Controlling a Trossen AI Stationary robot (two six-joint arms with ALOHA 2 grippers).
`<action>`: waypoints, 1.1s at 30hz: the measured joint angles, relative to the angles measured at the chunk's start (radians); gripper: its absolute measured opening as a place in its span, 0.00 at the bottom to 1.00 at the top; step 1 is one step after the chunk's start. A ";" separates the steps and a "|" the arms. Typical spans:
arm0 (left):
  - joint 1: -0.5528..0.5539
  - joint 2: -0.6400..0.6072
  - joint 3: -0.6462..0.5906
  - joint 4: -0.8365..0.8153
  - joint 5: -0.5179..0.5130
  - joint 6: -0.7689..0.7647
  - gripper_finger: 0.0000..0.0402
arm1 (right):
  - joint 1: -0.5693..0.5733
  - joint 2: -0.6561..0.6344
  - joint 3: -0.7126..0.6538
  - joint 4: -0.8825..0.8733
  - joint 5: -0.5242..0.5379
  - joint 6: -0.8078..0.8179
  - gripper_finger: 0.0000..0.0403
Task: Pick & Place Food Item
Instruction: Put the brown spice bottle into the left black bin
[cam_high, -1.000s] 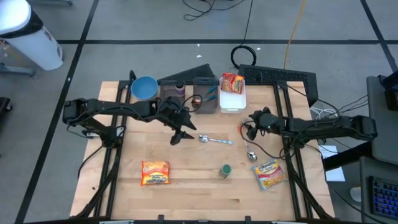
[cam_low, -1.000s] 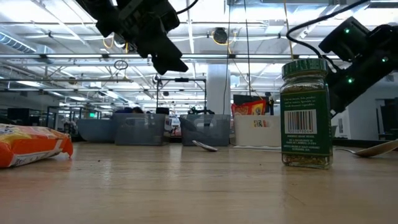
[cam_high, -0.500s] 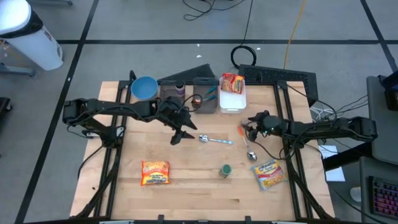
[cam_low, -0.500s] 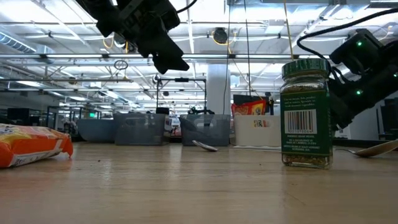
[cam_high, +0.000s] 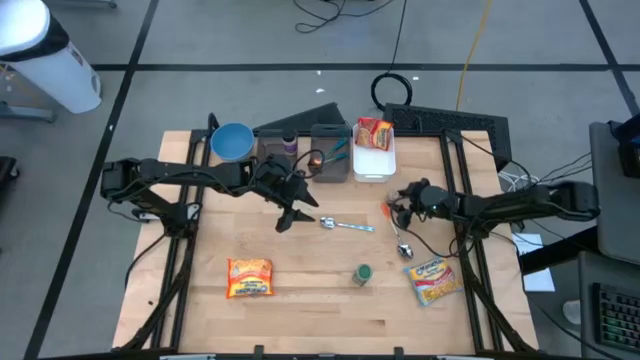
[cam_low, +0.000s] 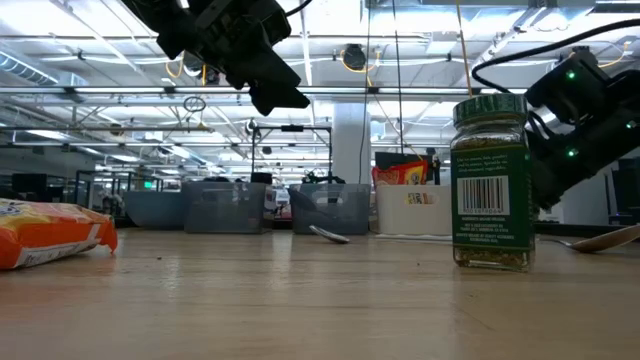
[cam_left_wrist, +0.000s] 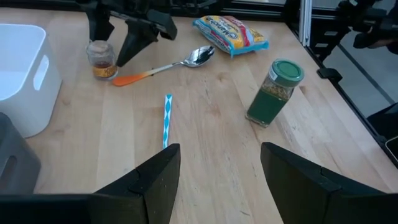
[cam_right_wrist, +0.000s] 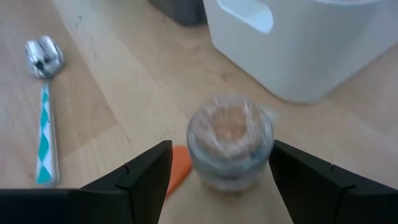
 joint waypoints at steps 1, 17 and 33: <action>0.000 0.000 0.000 0.001 -0.003 0.000 0.58 | 0.000 0.015 0.000 0.027 0.000 -0.001 0.64; 0.000 0.000 0.000 -0.005 -0.017 -0.010 0.58 | -0.001 0.211 -0.001 0.205 0.029 -0.022 0.62; 0.000 0.000 0.000 -0.009 -0.020 -0.011 0.58 | -0.001 0.288 -0.002 0.289 0.059 -0.025 0.44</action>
